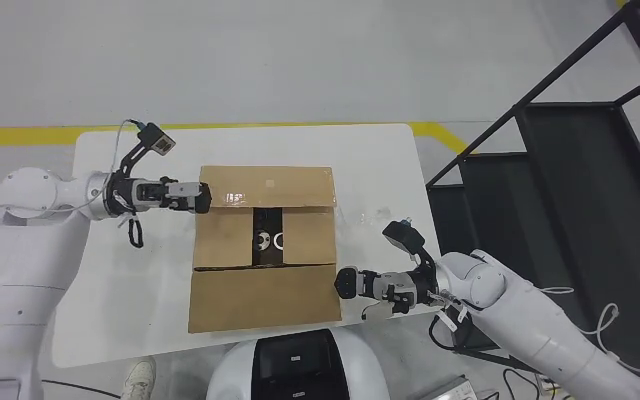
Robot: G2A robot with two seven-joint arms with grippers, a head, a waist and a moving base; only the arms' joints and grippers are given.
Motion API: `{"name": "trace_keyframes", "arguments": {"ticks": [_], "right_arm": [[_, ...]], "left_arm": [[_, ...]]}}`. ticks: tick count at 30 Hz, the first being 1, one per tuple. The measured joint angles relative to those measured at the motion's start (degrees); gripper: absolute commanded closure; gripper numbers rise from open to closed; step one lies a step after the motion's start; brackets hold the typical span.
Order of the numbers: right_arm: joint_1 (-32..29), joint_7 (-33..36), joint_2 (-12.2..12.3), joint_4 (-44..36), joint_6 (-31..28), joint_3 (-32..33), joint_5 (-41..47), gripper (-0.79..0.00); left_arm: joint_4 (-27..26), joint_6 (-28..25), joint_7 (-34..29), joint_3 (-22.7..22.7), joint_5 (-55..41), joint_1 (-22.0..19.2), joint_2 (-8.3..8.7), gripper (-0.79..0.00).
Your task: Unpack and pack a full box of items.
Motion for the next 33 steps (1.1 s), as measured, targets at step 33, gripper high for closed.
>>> {"name": "trace_keyframes", "arguments": {"ticks": [33], "right_arm": [[0.00,0.00,0.00,0.00,0.00,0.00,0.00,-0.785]], "left_arm": [[16.85,-4.57,4.57,20.55,-5.28,-14.59,-1.50,-0.785]]}}
